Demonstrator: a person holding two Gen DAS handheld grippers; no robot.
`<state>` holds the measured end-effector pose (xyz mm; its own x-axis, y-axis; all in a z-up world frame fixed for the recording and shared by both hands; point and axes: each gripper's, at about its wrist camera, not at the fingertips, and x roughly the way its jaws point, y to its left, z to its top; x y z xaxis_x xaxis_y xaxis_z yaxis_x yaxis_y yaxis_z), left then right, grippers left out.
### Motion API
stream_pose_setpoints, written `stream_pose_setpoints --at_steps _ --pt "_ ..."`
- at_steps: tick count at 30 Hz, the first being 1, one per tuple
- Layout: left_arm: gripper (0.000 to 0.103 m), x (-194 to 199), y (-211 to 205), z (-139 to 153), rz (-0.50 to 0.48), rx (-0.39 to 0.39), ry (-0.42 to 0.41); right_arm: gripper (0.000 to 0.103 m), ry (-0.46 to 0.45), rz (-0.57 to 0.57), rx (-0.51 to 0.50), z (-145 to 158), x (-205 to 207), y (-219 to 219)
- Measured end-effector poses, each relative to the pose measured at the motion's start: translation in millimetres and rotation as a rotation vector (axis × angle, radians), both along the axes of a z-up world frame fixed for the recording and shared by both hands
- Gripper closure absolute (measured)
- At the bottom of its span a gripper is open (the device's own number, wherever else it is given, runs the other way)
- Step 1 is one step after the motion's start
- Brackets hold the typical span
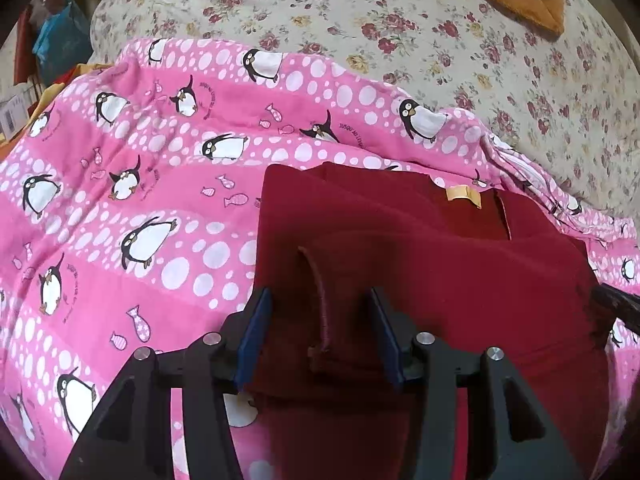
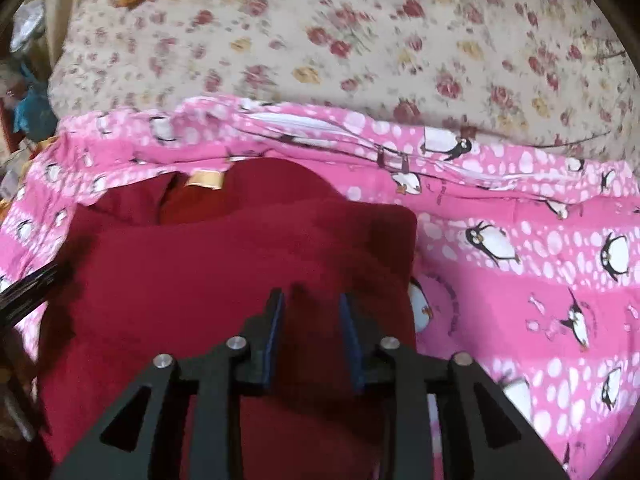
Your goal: Fold small clothes
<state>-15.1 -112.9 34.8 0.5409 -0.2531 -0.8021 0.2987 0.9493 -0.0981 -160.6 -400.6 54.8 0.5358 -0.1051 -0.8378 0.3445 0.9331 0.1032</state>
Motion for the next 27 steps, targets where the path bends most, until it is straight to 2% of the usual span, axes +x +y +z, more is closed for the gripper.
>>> stream_pose_setpoints --at_steps 2,4,5,11,13,15,20,23,27 --pt "0.073 0 0 0 0.000 -0.001 0.001 0.059 0.010 0.000 -0.021 -3 -13 6" --pt "0.073 -1 -1 0 0.000 -0.002 0.000 0.058 0.072 0.008 -0.050 -19 -14 7" --pt "0.073 -1 0 0 0.001 -0.001 -0.003 0.058 0.068 0.019 -0.057 -24 -17 9" --pt "0.073 -12 4 7 -0.005 0.008 -0.028 0.057 0.014 0.013 -0.031 9 -45 16" --pt "0.073 -19 6 12 -0.011 0.005 -0.039 0.050 0.003 -0.005 0.010 17 -63 17" --pt "0.073 -28 8 16 -0.020 0.005 -0.052 0.047 -0.003 -0.021 0.105 18 -86 16" --pt "0.073 -58 13 25 -0.045 0.000 -0.063 0.047 0.014 -0.074 0.291 9 -129 20" --pt "0.073 -77 22 28 -0.040 -0.020 -0.068 0.047 0.008 -0.077 0.299 4 -149 30" --pt "0.073 -99 35 19 -0.034 -0.040 -0.005 0.043 -0.006 -0.058 0.273 -2 -158 45"
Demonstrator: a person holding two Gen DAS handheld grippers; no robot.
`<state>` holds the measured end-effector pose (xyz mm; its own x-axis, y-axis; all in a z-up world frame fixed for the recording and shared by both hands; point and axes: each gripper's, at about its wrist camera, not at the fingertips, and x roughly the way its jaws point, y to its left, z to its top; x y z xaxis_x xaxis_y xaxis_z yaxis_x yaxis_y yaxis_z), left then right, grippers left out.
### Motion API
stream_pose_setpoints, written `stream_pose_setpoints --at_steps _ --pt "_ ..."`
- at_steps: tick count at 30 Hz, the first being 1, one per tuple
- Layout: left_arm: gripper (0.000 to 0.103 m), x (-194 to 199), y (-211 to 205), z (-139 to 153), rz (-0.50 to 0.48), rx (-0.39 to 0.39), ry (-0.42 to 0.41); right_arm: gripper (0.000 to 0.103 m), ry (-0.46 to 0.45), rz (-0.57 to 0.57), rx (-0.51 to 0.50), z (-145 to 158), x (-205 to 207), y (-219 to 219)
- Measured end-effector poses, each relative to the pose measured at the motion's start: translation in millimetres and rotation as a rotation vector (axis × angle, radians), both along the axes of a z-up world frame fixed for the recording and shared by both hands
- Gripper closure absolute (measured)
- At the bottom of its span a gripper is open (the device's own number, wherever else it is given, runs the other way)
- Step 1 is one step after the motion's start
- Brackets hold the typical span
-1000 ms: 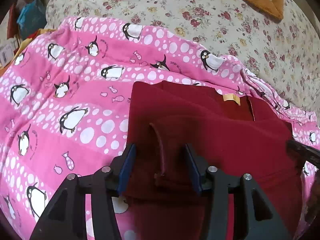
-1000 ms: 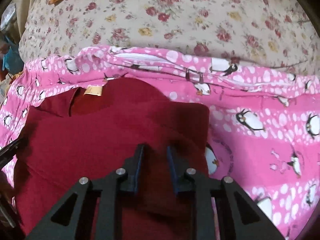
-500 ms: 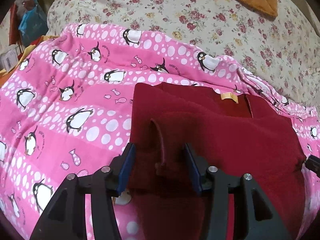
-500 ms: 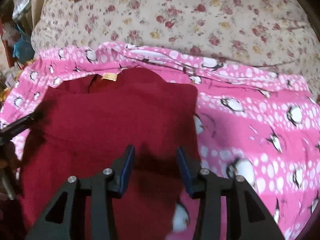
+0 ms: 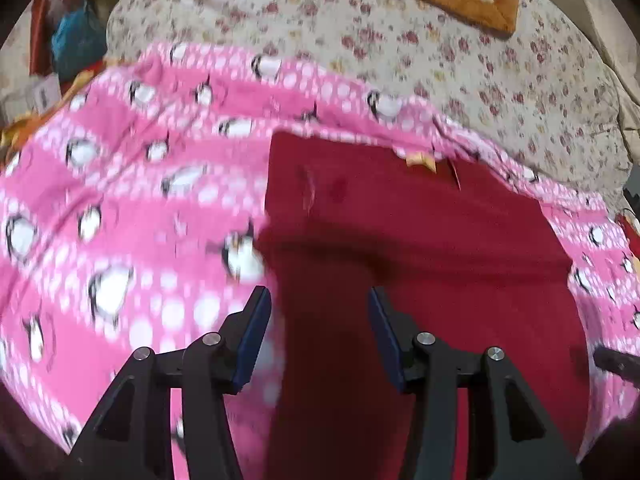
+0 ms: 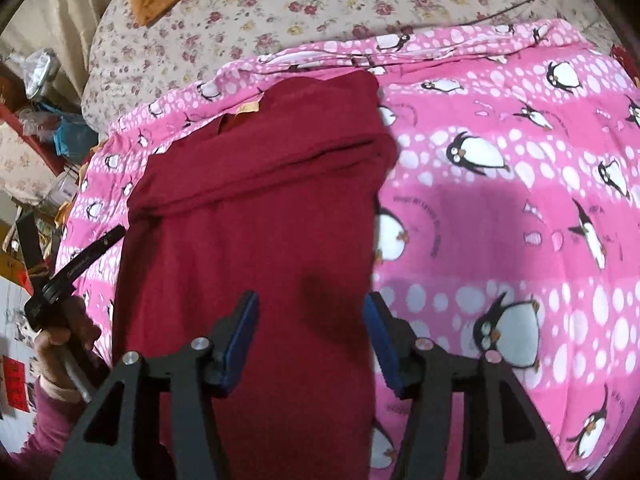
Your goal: Fold small clothes
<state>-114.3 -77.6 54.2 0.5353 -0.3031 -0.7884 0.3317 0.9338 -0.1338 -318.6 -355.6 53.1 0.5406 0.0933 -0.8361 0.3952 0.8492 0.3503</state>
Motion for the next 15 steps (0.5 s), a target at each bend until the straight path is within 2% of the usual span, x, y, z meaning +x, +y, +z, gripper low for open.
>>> stream_pose_setpoints --at_steps 6,11,15 --pt "0.073 -27 16 -7 0.005 0.000 0.025 0.041 0.037 0.013 -0.167 -12 -3 19" --pt "0.073 -43 18 -19 -0.010 0.037 0.046 0.038 0.031 0.009 -0.209 -27 -4 25" --pt "0.072 -46 13 -24 -0.025 0.072 0.042 0.025 0.011 0.019 -0.201 -31 -4 28"
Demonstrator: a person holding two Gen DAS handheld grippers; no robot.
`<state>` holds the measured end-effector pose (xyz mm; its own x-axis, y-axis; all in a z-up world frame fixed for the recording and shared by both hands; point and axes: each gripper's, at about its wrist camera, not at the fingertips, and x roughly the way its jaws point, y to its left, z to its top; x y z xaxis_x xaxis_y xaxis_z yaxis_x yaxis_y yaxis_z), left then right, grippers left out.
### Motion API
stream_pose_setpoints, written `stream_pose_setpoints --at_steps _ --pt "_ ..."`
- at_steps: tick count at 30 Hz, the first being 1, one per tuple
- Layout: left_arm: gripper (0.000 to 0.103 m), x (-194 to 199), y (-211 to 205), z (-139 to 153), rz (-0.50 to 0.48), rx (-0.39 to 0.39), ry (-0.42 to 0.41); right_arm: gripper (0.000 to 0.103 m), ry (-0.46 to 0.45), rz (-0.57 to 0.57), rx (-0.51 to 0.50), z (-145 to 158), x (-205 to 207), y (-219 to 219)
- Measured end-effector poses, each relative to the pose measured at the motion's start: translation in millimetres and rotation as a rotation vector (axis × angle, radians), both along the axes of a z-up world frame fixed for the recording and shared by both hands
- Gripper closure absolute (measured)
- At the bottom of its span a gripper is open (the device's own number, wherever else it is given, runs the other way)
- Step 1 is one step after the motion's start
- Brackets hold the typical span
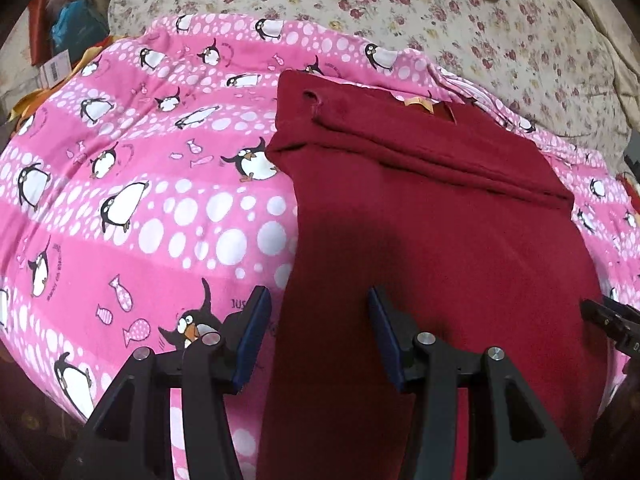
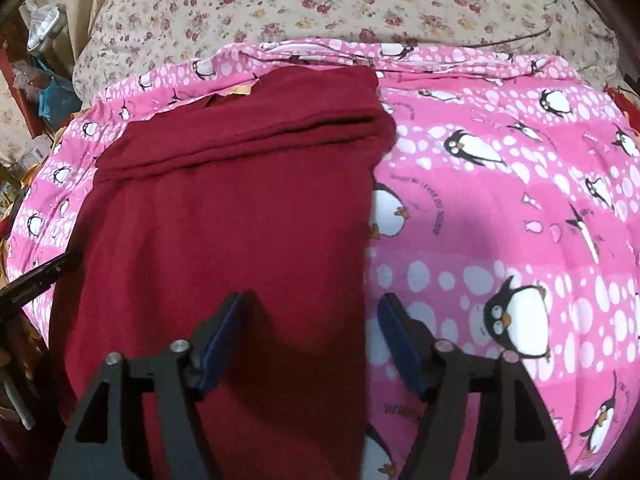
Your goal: Fold small clothes
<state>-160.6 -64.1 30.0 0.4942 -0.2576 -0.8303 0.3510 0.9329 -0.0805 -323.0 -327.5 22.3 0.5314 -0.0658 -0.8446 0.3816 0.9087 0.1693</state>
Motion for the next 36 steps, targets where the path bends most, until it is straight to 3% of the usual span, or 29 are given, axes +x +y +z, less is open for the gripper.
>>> stream_pose_setpoints --at_steps 8,13,16,25,36 --pt "0.054 -3 -1 -7 0.004 0.010 -0.025 0.018 -0.036 0.018 0.001 -5 -4 4" --pt "0.051 -5 -2 -8 0.002 0.018 -0.041 0.000 -0.043 0.084 -0.011 -11 -4 15" --pt "0.049 -6 -2 -10 0.002 0.019 -0.051 0.001 -0.032 0.103 -0.067 -14 -1 24" --pt "0.044 -9 -2 -13 0.000 0.024 -0.087 0.000 -0.061 0.070 -0.057 -13 -5 22" --pt "0.044 -21 4 -11 -0.005 -0.001 -0.056 0.001 -0.120 0.029 -0.026 -6 -18 18"
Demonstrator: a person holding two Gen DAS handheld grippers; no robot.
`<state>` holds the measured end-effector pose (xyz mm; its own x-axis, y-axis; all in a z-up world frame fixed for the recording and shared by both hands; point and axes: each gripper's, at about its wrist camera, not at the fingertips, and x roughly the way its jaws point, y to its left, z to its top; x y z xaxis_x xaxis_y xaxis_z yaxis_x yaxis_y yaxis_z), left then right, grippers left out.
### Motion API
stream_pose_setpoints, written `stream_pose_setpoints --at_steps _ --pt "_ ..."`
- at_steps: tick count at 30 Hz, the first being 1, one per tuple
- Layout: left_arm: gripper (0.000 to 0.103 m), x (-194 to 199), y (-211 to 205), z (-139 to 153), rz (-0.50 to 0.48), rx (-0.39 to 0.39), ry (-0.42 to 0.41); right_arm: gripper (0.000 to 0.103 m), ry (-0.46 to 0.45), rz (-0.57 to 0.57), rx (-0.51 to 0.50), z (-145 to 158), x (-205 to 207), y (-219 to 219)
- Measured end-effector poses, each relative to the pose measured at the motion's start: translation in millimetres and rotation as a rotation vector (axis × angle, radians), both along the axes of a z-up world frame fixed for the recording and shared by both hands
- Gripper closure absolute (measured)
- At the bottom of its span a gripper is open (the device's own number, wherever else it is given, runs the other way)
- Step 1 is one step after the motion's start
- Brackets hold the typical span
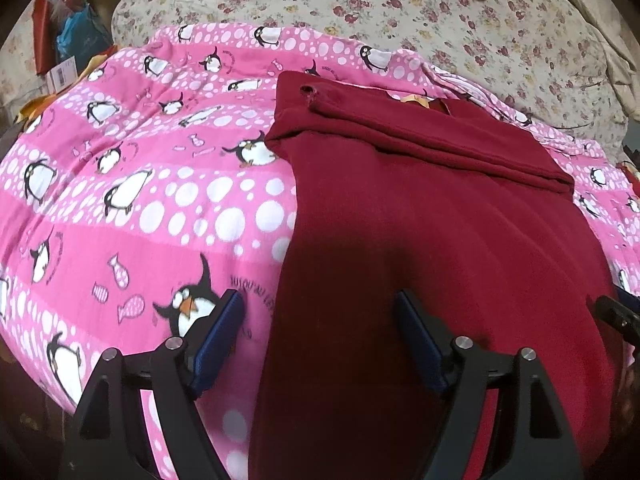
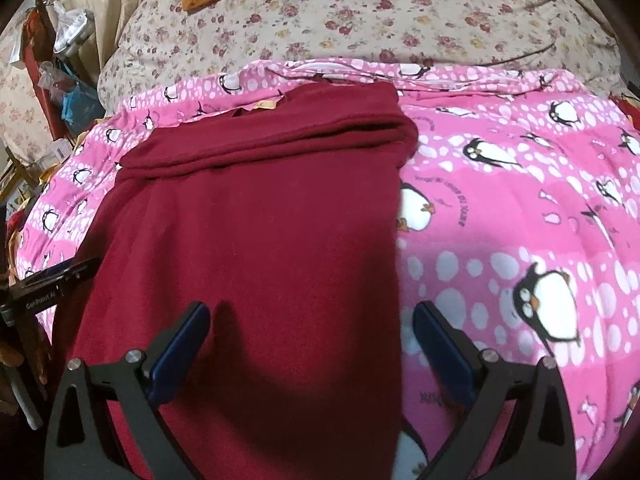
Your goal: Fold small clothes
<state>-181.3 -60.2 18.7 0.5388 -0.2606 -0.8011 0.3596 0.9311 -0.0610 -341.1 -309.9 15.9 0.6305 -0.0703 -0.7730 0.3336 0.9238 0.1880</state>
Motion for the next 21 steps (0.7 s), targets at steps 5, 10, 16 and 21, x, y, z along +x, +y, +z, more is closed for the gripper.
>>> stream_pose_setpoints --at_steps 5,10,16,21 --pt "0.044 -8 1 -1 -0.003 0.004 -0.010 0.001 -0.006 -0.033 0.053 9 -13 -8" --pt "0.044 -15 4 -1 0.000 0.004 -0.009 0.001 -0.031 -0.089 0.133 12 -23 -19" --pt "0.044 -20 4 -2 -0.006 0.013 -0.021 0.000 -0.032 -0.113 0.147 16 -28 -20" --pt "0.044 -20 5 -2 -0.002 0.009 -0.015 0.000 -0.036 -0.123 0.140 18 -35 -20"
